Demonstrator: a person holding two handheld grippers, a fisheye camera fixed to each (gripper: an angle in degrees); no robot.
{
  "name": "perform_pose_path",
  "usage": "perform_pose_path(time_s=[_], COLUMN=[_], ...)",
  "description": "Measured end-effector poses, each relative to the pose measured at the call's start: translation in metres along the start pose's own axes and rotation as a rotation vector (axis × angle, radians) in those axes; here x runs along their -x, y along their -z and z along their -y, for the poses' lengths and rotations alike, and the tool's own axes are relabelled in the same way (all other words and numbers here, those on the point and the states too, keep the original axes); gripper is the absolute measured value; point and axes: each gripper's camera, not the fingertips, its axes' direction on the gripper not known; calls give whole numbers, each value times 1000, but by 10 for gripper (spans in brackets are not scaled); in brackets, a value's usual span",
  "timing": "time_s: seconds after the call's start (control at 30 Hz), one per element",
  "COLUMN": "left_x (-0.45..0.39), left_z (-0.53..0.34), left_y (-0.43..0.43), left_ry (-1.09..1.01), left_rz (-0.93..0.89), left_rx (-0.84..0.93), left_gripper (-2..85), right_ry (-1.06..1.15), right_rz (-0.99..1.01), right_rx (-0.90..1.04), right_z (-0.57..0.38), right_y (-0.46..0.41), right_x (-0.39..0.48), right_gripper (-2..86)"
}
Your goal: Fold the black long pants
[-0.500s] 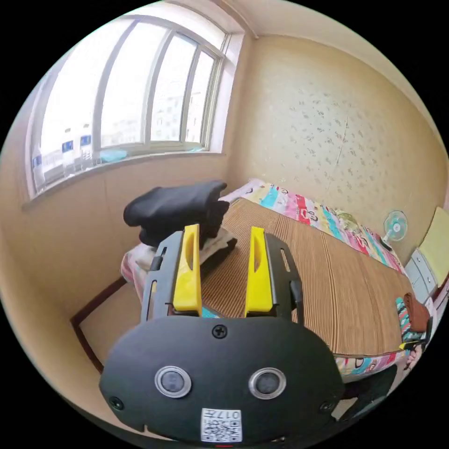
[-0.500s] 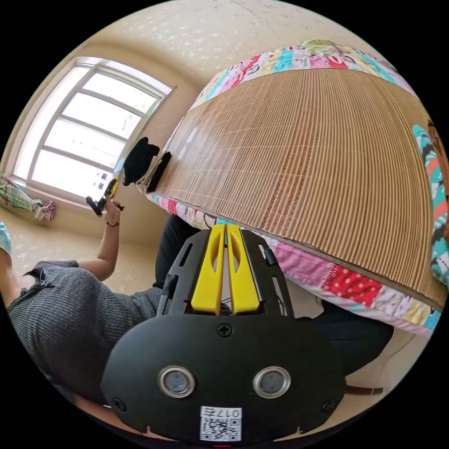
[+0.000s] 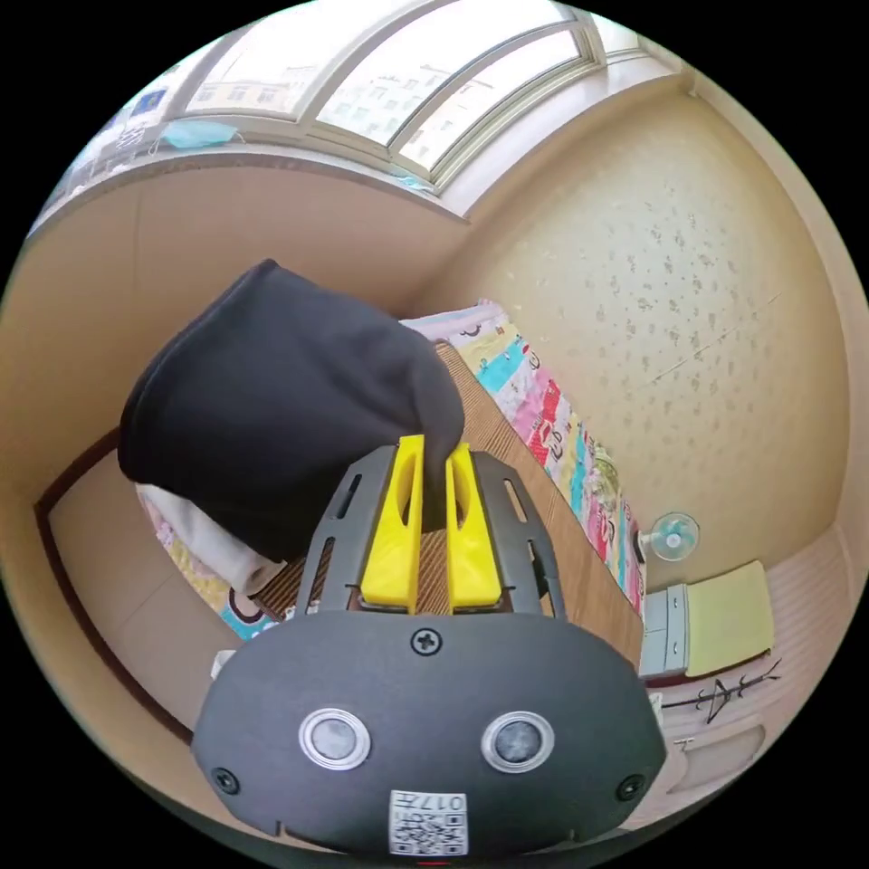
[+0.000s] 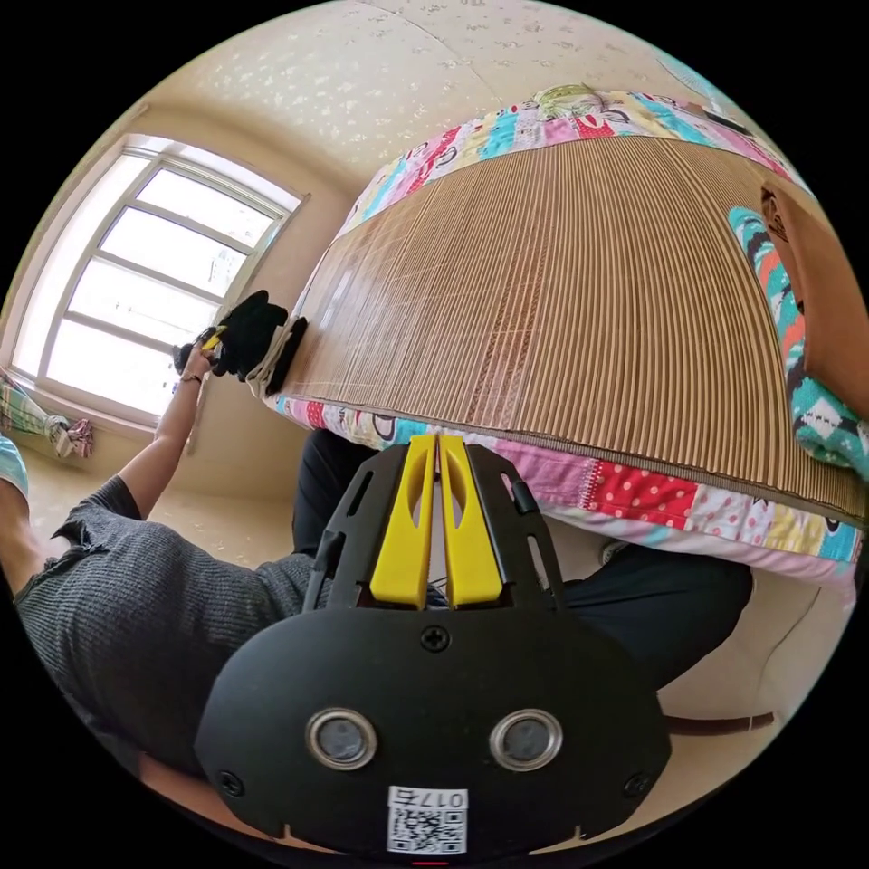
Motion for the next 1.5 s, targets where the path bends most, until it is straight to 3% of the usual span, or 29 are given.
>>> perform_pose_path(time_s=[0.17, 0.3, 0.37, 0.57, 0.67, 0.83, 1.0, 1.17, 1.37, 1.5], left_x=[-192, -321, -379, -384, -368, -360, -356, -336, -333, -336], left_z=[-112, -268, -406, -726, -810, -843, -817, -781, -762, -731], left_y=[-38, -79, -116, -197, -189, -164, -141, -136, -143, -148], left_ry=[-369, -667, -832, -782, -731, -789, -865, -759, -766, -742], left_rz=[-430, -511, -527, -723, -735, -653, -606, -553, -454, -450], left_rx=[109, 244, 383, 794, 856, 881, 835, 770, 720, 648], left_gripper=[43, 43, 43, 50, 52, 77, 77, 76, 89, 102], right_ry=[-15, -5, -3, -84, -126, -102, -32, -108, -140, -244], right_rz=[112, 191, 187, 120, 58, 65, 176, 359, 216, 210], right_rx=[-82, -115, -128, -128, -129, -117, -98, -80, -139, -94], right_z=[9, 8, 2, -31, -40, 0, 126, 253, 368, 400], right_y=[13, 13, 16, 29, 37, 23, -31, -94, -136, -155], right_x=[-17, -20, -22, -58, -73, -75, -64, -68, -67, -94], right_gripper=[2, 3, 3, 9, 18, 61, 112, 141, 161, 116])
